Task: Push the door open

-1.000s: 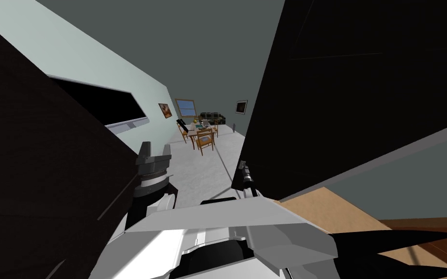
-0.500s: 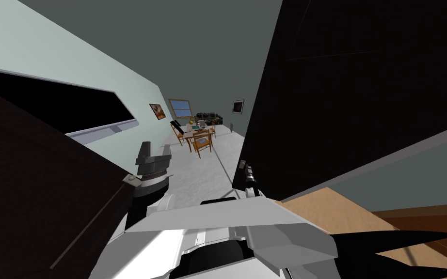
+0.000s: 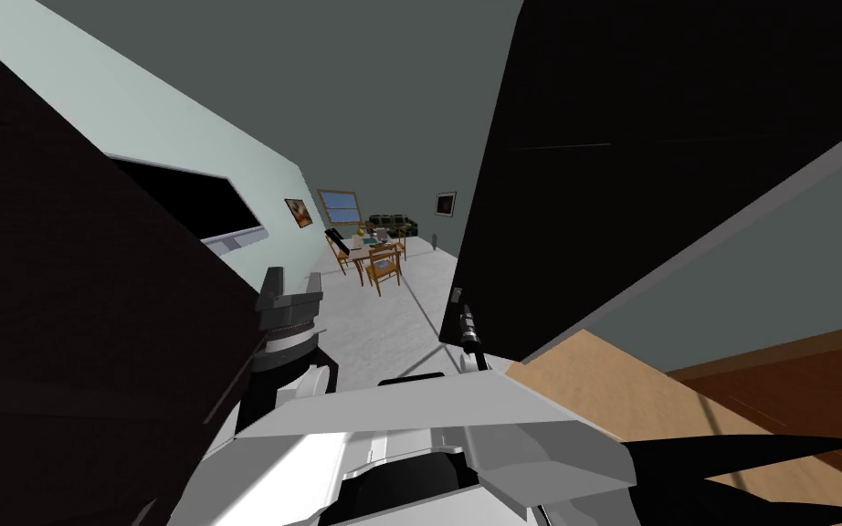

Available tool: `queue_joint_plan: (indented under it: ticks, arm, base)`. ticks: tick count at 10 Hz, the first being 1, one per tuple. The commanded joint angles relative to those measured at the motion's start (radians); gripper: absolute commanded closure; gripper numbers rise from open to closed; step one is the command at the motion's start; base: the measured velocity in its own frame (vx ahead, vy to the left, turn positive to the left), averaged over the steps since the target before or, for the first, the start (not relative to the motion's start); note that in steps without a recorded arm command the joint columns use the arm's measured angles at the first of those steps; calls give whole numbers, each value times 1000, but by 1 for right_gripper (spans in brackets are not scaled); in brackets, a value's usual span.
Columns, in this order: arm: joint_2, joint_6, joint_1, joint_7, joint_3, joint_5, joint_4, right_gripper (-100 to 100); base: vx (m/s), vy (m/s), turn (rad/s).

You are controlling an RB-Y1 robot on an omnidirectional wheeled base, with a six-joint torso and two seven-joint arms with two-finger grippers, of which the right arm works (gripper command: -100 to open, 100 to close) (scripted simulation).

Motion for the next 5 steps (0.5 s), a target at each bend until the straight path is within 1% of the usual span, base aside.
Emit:
queue_joint_plan:
  ticks: [1,2,3,4,5]
  arm:
    - [11,5,0,0,-2,-4,-4,-100]
    - [8,5,1,1,-1,-2,-6,-100]
    - [3,0,3,2,-4,-4,-4,-100]
    - [0,-4,3,2,-6,-5,-2,-100]
    - [-2,-8,4,3,-8,-5,-1,-100]
  base:
    - [-194,145,-54]
    - [-92,63,-18]
    - [105,2,29]
    - [203,-66,38]
    - [264,-80,36]
